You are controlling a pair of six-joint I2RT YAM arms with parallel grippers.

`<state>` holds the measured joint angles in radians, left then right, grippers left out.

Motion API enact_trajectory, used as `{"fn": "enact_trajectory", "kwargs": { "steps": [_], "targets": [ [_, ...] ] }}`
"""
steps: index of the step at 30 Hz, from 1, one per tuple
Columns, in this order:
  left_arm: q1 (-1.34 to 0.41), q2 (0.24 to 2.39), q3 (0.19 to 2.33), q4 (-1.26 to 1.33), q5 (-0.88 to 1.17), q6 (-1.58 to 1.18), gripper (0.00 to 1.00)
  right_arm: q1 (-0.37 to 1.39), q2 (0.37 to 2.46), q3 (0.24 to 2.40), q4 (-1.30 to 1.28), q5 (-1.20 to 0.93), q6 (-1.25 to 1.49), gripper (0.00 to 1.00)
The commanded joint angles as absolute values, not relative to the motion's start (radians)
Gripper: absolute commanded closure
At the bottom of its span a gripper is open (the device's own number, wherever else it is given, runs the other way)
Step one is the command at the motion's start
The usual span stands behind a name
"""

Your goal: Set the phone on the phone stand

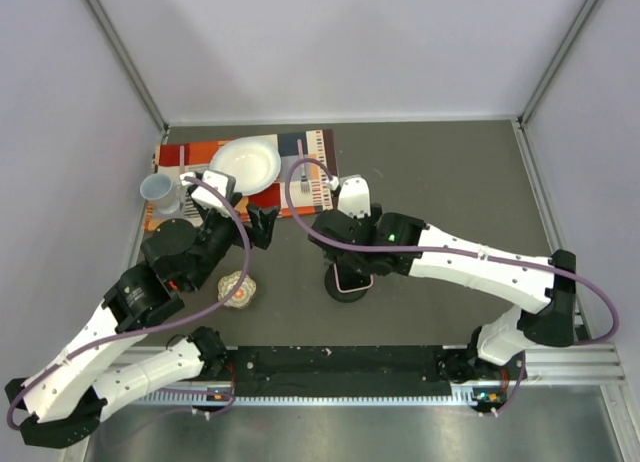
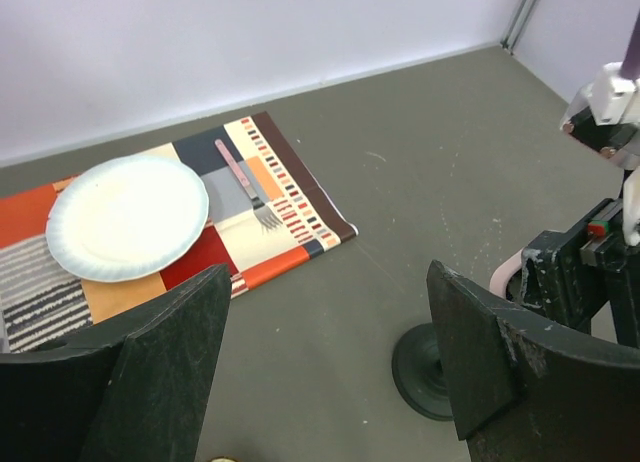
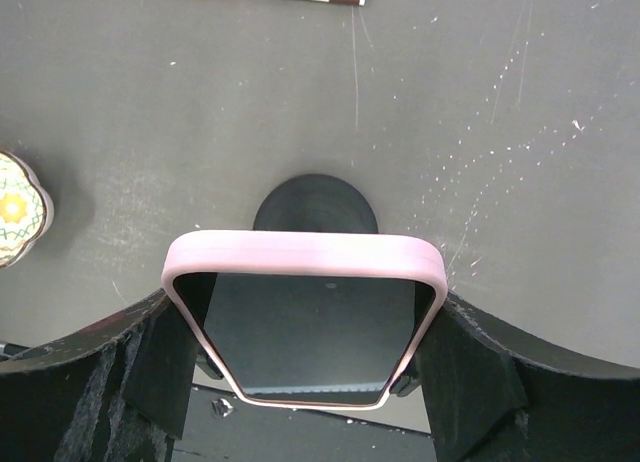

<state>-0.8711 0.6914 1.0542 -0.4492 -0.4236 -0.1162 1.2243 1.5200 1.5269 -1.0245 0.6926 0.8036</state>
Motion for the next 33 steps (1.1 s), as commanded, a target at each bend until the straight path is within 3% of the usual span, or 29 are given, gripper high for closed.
{"fn": "enact_trajectory", "kwargs": {
  "steps": [1, 8, 17, 22, 33],
  "targets": [
    [-0.867, 0.693, 1.104, -0.416, -0.411, -0.072, 0.16, 1.160, 1.483, 1.555, -1.025, 0.741, 0.753, 1.00],
    [-0.867, 0.692, 1.049, -0.391, -0.443, -0.045, 0.16, 0.968, 1.396, 1.540, -0.928, 0.735, 0.560, 1.00],
    [-0.865, 0.680, 0.942, -0.339, -0.434, -0.045, 0.17, 0.585, 1.391, 1.566, -0.690, 0.569, 0.241, 1.00],
    [-0.864, 0.699, 0.928, -0.334, -0.489, -0.009, 0.16, 0.473, 1.529, 1.687, -0.543, 0.456, 0.111, 1.00],
    [-0.864, 0.716, 0.914, -0.325, -0.474, -0.009, 0.17, 0.362, 1.893, 2.092, -0.525, 0.336, 0.034, 1.00]
  ]
}}
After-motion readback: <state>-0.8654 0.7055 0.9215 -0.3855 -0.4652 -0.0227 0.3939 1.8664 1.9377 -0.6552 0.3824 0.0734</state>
